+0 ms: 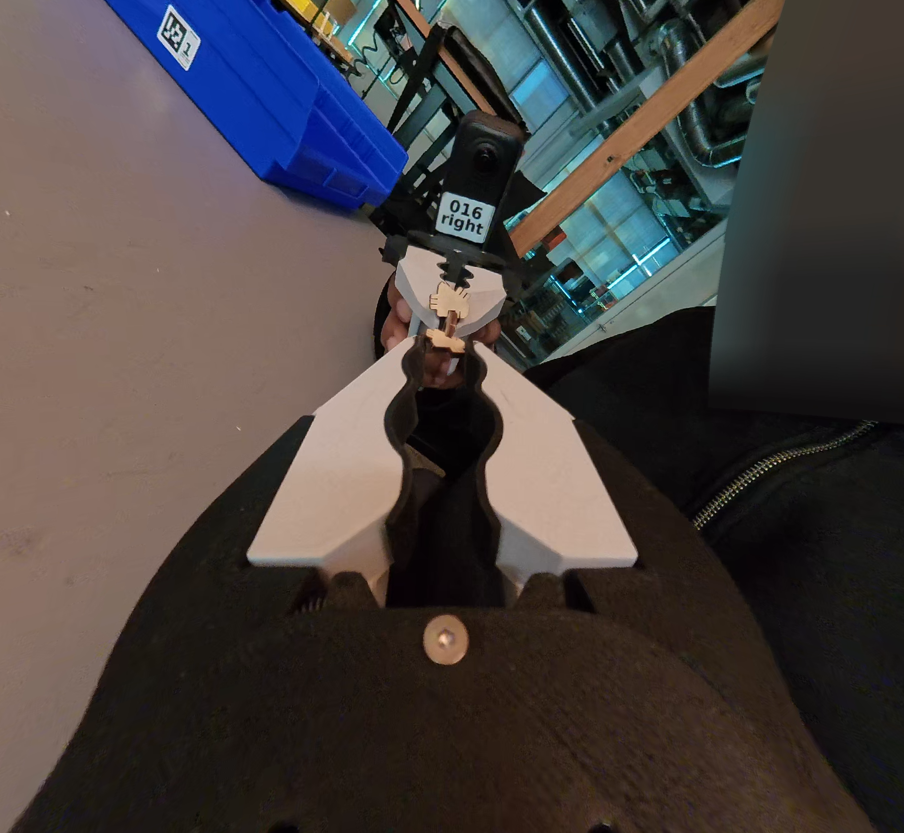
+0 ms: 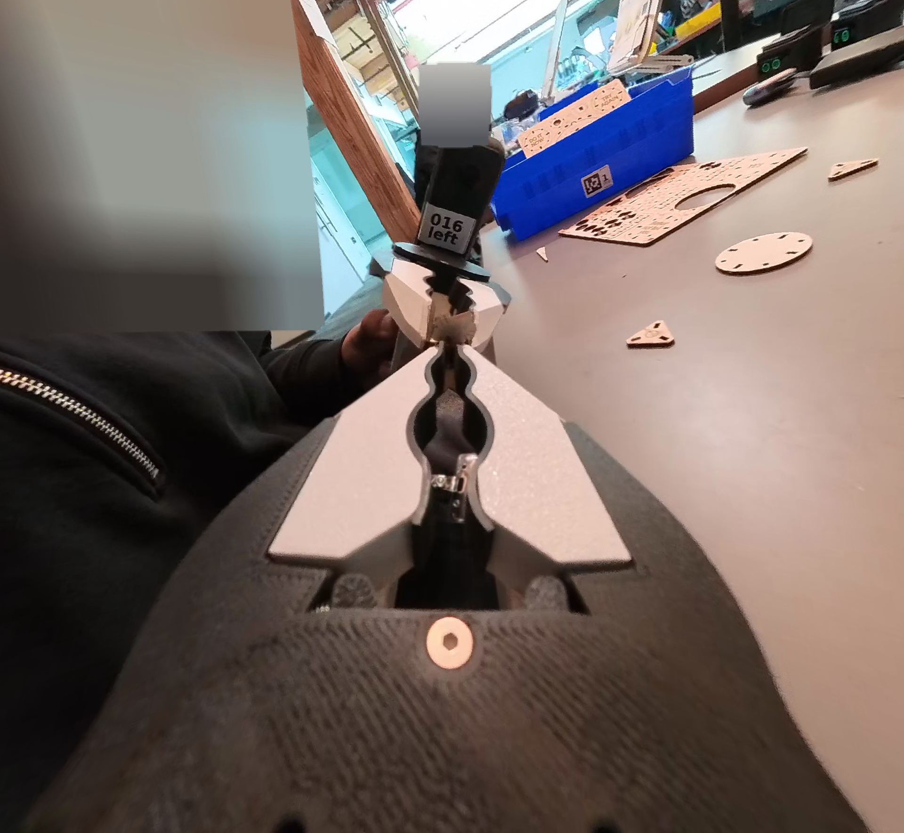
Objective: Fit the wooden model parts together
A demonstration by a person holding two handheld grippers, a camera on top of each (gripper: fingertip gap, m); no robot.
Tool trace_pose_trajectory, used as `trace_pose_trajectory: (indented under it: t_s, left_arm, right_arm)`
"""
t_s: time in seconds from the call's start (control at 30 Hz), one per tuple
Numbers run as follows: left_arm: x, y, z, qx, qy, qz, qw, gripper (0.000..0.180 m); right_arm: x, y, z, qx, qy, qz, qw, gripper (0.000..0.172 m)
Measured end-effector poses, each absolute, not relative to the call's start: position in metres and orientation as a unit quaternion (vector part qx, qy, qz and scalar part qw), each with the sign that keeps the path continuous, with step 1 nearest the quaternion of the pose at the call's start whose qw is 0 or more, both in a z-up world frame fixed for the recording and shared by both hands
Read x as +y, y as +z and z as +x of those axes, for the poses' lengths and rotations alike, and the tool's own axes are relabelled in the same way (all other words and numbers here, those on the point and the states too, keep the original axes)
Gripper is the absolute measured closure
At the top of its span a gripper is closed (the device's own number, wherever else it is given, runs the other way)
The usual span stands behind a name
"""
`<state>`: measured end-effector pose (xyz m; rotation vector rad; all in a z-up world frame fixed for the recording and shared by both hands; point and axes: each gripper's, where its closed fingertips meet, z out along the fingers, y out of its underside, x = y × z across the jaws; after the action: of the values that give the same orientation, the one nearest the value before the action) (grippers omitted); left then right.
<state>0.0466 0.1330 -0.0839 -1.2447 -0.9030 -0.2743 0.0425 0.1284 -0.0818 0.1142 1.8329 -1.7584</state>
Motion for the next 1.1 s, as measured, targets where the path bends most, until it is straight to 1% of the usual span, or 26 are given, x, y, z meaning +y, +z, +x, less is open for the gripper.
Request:
trace_pose_trajectory:
  t_s: [0.1, 0.2, 0.3, 0.6, 0.87, 1.1]
  left_arm:
    - [0.132, -0.082, 0.046, -0.405, -0.124, -0.555, 0.716, 0.164]
    - [0.128, -0.079, 0.045, -0.403, -0.122, -0.542, 0.727, 0.152]
    - [0.126, -0.077, 0.045, -0.403, -0.113, -0.542, 0.729, 0.150]
    - [0.137, -0.076, 0.048, -0.389, -0.116, -0.552, 0.729, 0.152]
    - [0.137, -0.073, 0.048, -0.386, -0.112, -0.551, 0.732, 0.166]
    - [0.137, -0.070, 0.049, -0.375, -0.094, -0.556, 0.735, 0.166]
  right_arm:
    - [0.128, -0.080, 0.041, 0.679, -0.665, 0.050, 0.307, 0.172]
    - [0.131, -0.074, 0.036, 0.659, -0.676, 0.062, 0.324, 0.172]
    - [0.134, -0.071, 0.033, 0.645, -0.682, 0.068, 0.337, 0.172]
    - [0.132, -0.073, 0.040, 0.654, -0.682, 0.047, 0.325, 0.172]
    - [0.131, -0.072, 0.045, 0.653, -0.685, 0.032, 0.323, 0.172]
    - [0.131, -0.071, 0.045, 0.650, -0.690, 0.026, 0.318, 0.171]
